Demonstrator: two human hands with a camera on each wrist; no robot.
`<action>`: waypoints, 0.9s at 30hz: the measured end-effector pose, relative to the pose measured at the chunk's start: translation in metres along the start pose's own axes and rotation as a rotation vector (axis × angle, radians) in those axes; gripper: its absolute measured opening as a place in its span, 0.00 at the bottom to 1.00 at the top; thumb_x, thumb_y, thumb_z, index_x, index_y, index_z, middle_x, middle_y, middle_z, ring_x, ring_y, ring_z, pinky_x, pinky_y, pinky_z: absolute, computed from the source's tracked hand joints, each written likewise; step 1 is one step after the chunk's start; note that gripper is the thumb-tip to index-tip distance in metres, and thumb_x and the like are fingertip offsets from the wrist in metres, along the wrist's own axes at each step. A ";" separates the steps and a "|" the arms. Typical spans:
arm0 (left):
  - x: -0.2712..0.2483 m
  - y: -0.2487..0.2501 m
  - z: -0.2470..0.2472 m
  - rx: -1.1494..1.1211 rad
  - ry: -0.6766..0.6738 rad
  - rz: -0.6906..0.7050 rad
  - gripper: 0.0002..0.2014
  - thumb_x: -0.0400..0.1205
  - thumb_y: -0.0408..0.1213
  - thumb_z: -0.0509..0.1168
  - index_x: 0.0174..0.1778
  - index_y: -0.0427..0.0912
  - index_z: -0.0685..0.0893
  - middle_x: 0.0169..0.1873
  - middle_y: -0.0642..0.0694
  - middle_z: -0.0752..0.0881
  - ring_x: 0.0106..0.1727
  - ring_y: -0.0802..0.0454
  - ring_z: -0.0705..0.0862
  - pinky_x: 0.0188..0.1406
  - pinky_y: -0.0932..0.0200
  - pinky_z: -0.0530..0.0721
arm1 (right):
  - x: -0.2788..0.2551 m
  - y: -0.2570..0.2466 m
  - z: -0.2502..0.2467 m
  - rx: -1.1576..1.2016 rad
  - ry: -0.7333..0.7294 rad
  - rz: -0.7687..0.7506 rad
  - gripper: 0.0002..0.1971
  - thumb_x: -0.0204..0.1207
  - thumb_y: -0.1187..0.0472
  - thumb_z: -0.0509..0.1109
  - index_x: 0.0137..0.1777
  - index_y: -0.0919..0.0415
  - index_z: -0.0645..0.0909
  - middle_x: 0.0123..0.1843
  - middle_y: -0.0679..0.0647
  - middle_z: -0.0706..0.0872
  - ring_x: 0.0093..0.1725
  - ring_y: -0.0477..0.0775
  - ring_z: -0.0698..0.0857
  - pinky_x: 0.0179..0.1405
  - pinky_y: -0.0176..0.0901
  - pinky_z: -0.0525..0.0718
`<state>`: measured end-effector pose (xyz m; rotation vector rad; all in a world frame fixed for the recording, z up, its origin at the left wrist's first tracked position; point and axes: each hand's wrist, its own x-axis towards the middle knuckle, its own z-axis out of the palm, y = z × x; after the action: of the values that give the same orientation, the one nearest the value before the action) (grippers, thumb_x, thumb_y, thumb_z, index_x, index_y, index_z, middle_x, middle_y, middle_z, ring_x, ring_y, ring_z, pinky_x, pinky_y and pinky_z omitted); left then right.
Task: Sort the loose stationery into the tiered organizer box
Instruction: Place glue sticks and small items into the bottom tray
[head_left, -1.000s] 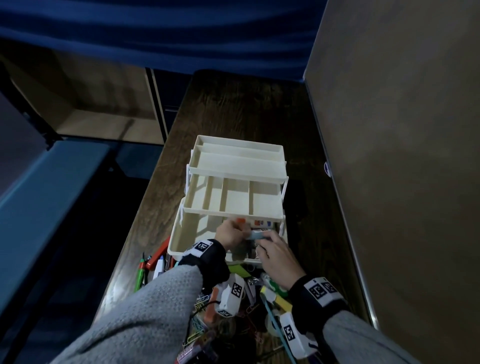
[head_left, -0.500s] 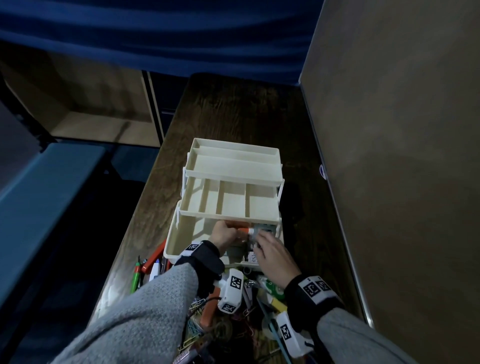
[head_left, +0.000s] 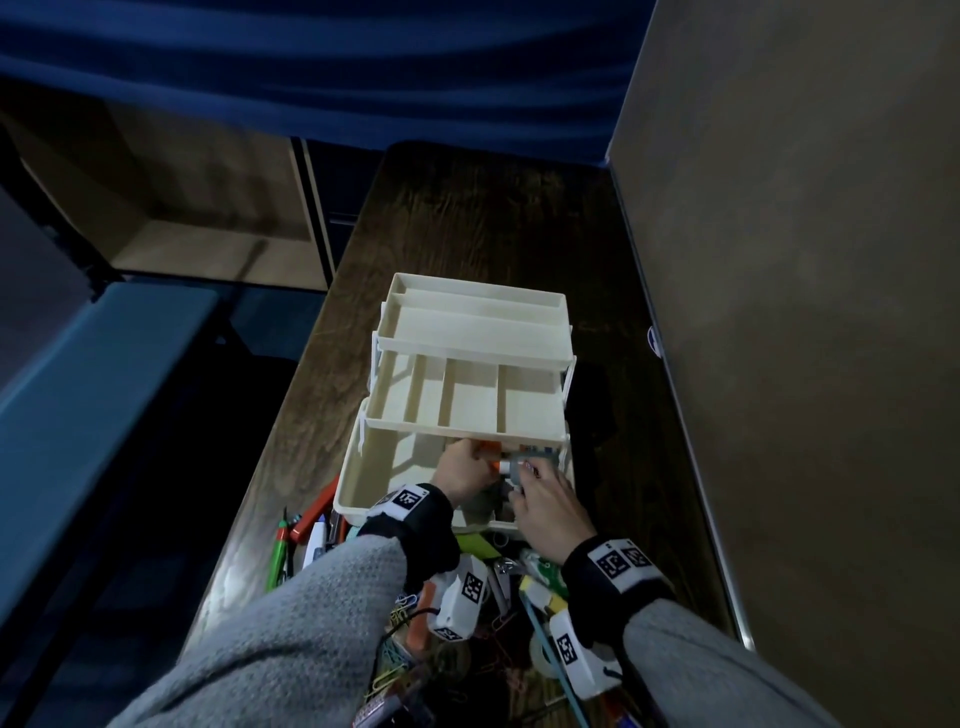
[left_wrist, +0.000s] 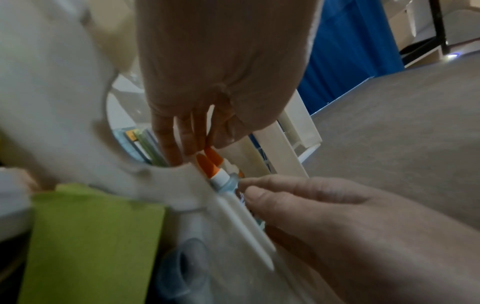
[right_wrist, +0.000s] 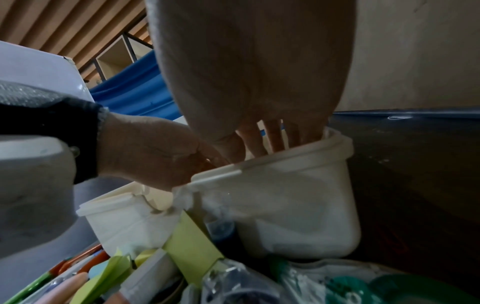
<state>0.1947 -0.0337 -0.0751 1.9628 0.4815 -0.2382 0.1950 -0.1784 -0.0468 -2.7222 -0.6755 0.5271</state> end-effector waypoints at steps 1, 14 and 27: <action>-0.001 0.000 0.000 -0.001 0.007 0.003 0.15 0.75 0.27 0.66 0.57 0.37 0.87 0.55 0.39 0.89 0.57 0.43 0.86 0.60 0.51 0.84 | -0.001 0.001 0.000 0.013 0.003 0.005 0.21 0.85 0.57 0.54 0.76 0.60 0.68 0.76 0.57 0.65 0.76 0.59 0.66 0.75 0.50 0.67; -0.093 -0.019 -0.077 0.201 0.150 0.270 0.11 0.83 0.31 0.59 0.52 0.45 0.87 0.46 0.50 0.89 0.37 0.67 0.83 0.41 0.70 0.80 | -0.061 0.003 0.011 0.251 0.253 -0.142 0.11 0.85 0.61 0.54 0.57 0.56 0.79 0.52 0.48 0.72 0.53 0.47 0.76 0.52 0.39 0.75; -0.178 -0.108 -0.080 0.404 -0.029 0.218 0.07 0.83 0.38 0.62 0.45 0.48 0.86 0.44 0.53 0.90 0.44 0.57 0.86 0.44 0.59 0.82 | -0.142 0.008 0.065 0.162 -0.081 -0.029 0.10 0.84 0.60 0.57 0.51 0.54 0.80 0.52 0.47 0.79 0.56 0.48 0.77 0.56 0.45 0.78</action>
<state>-0.0167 0.0377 -0.0629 2.3822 0.2057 -0.2372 0.0540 -0.2434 -0.0676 -2.5485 -0.6604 0.6589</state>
